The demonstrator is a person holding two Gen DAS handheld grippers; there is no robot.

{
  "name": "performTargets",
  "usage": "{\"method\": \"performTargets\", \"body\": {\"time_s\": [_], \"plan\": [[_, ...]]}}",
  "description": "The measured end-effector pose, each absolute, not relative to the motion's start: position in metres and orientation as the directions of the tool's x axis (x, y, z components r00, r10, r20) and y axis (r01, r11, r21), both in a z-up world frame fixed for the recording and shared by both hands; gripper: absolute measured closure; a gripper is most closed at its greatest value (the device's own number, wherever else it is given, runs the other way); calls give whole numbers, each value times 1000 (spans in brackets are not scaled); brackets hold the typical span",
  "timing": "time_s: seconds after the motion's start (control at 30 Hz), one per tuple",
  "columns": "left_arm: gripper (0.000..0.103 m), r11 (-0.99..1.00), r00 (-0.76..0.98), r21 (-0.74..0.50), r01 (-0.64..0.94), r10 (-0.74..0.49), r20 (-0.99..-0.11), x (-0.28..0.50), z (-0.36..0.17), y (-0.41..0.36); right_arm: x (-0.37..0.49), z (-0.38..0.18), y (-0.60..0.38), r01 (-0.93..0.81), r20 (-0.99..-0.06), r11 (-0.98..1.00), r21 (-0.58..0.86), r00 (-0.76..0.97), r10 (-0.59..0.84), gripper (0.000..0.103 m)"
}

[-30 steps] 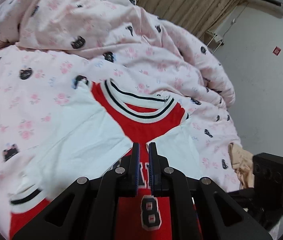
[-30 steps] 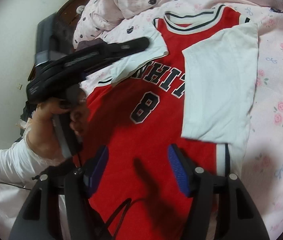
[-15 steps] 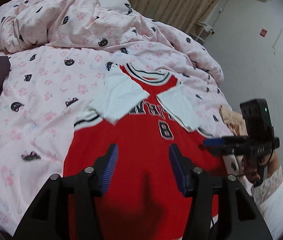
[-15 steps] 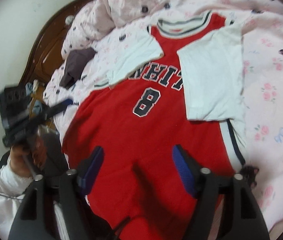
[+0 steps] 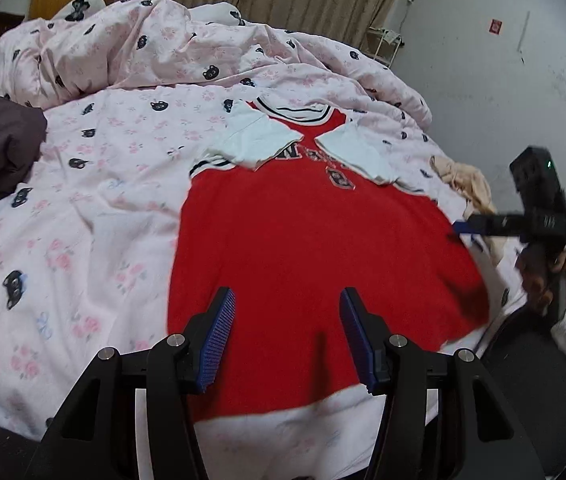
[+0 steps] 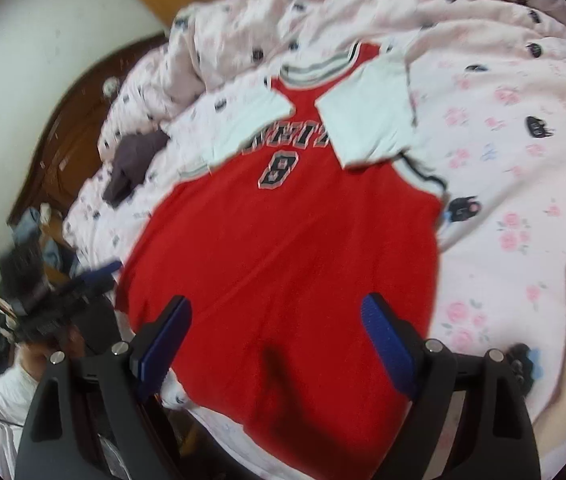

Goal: Fold clothes

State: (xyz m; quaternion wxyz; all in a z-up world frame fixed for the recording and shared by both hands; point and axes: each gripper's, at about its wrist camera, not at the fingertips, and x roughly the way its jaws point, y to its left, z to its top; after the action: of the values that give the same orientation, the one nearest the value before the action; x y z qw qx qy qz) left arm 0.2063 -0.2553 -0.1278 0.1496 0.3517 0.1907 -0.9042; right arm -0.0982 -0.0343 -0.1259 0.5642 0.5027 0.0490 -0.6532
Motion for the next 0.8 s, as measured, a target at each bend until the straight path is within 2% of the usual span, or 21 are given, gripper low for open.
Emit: {"method": "performTargets", "body": {"time_s": [0.23, 0.27, 0.3, 0.33, 0.57, 0.67, 0.77, 0.8], "plan": [[52, -876, -727, -234, 422, -174, -664, 241, -137, -256, -94, -123, -9, 793, -732, -398, 461, 85, -676, 14], [49, -870, -727, -245, 428, -171, -665, 244, -139, -259, -91, -124, -7, 796, -738, -401, 454, 84, -669, 14], [40, -865, -728, -253, 433, -169, -665, 246, -140, -261, -88, -125, -5, 794, -741, -402, 456, 89, -665, 14], [37, -863, -728, -255, 436, -172, -663, 249, -142, -263, -85, -126, -2, 792, -744, -402, 460, 97, -661, 14], [37, -868, -709, -246, 432, -158, -687, 256, -166, -269, -71, -134, 19, 792, -777, -430, 434, 89, -623, 14], [37, -871, -730, -264, 415, -145, -668, 260, -170, -273, -74, -136, 31, 781, -781, -451, 432, 74, -620, 14], [40, -868, -747, -281, 409, -141, -650, 263, -171, -276, -78, -135, 39, 765, -775, -469, 442, 62, -629, 14], [45, -869, -752, -282, 407, -144, -643, 264, -171, -276, -79, -135, 41, 760, -771, -472, 446, 60, -634, 14]]}}
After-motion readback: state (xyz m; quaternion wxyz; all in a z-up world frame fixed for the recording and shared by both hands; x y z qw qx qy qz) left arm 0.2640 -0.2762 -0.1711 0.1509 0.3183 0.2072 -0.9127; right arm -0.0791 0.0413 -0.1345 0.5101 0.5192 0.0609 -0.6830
